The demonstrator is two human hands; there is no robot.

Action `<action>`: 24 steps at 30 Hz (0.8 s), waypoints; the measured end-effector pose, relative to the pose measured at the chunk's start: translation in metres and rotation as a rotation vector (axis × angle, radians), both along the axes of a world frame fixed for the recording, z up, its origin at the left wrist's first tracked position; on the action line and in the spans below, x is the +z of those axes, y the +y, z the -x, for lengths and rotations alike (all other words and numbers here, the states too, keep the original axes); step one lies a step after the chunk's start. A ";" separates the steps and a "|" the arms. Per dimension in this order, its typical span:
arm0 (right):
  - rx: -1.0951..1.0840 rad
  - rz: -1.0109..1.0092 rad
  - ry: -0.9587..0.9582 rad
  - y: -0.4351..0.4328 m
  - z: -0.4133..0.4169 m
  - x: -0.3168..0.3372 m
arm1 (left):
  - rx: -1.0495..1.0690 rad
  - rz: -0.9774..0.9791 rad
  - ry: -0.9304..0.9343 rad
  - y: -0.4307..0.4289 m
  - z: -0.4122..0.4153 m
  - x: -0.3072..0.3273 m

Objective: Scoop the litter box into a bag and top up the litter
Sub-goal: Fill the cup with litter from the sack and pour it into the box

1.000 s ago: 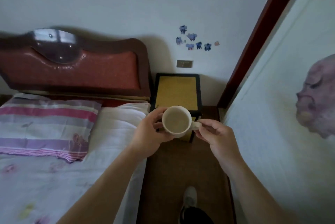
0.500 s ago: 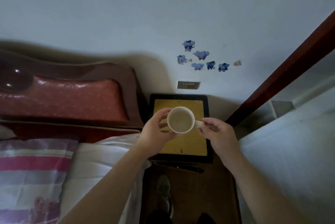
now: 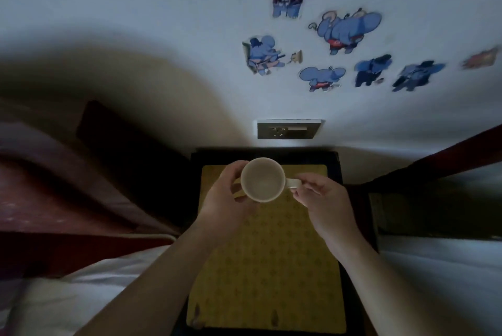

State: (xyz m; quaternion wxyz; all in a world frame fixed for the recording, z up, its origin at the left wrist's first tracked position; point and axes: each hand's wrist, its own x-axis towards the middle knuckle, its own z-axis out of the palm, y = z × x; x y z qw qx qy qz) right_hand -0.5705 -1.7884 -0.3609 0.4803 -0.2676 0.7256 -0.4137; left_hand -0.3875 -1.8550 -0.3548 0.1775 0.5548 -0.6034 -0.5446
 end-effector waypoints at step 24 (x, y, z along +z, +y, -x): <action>0.201 -0.159 0.299 0.036 -0.009 0.110 | -0.022 0.002 -0.235 0.027 -0.033 0.104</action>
